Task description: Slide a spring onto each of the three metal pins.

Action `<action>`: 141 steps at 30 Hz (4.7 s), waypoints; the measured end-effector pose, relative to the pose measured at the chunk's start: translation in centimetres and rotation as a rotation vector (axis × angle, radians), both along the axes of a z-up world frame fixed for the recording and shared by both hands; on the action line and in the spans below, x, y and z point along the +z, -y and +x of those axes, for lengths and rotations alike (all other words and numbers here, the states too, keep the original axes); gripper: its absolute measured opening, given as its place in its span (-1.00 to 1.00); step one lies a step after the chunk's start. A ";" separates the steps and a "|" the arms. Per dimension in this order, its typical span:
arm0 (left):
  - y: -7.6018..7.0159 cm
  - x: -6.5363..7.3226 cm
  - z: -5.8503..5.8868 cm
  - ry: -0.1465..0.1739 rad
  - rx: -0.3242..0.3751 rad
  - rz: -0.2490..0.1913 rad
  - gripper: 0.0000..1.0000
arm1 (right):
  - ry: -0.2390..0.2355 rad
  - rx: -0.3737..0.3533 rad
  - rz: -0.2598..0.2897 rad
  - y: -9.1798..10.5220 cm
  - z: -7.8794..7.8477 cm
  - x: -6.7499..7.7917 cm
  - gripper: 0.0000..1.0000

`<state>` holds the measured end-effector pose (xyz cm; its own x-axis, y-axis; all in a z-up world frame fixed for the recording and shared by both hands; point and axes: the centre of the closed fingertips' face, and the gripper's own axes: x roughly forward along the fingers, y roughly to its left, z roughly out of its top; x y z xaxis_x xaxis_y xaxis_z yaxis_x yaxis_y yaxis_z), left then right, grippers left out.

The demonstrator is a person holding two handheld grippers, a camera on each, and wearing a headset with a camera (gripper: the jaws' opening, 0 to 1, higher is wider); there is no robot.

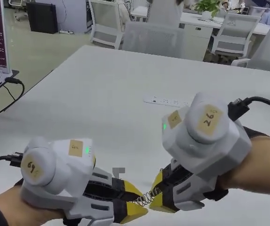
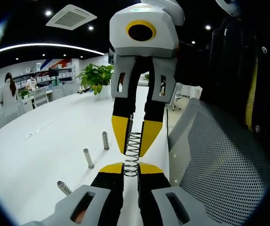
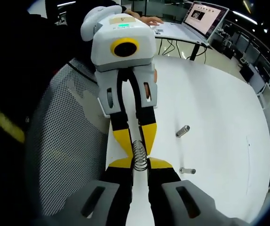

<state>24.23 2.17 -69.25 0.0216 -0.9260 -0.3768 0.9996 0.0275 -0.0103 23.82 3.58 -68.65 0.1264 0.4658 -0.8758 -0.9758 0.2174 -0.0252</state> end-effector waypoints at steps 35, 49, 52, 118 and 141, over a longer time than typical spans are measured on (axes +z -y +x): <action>0.4 -0.4 -0.3 -0.003 -0.023 0.012 -0.93 | -0.014 0.038 -0.057 -1.9 -0.1 0.4 -0.84; 0.1 -0.8 0.0 -0.013 -0.005 0.028 -0.78 | -0.015 0.020 -0.064 -1.2 0.2 0.3 -0.84; 0.0 -0.8 0.0 -0.020 0.002 0.026 -0.71 | -0.011 0.009 -0.062 -0.8 0.5 0.5 -0.84; -5.8 -2.2 2.8 -0.061 0.271 -0.014 0.13 | 0.077 -0.193 -0.068 5.1 6.6 1.0 -0.84; -5.4 -2.6 2.2 -0.082 0.242 -0.010 0.24 | 0.031 -0.236 -0.091 6.0 9.5 -0.9 -0.84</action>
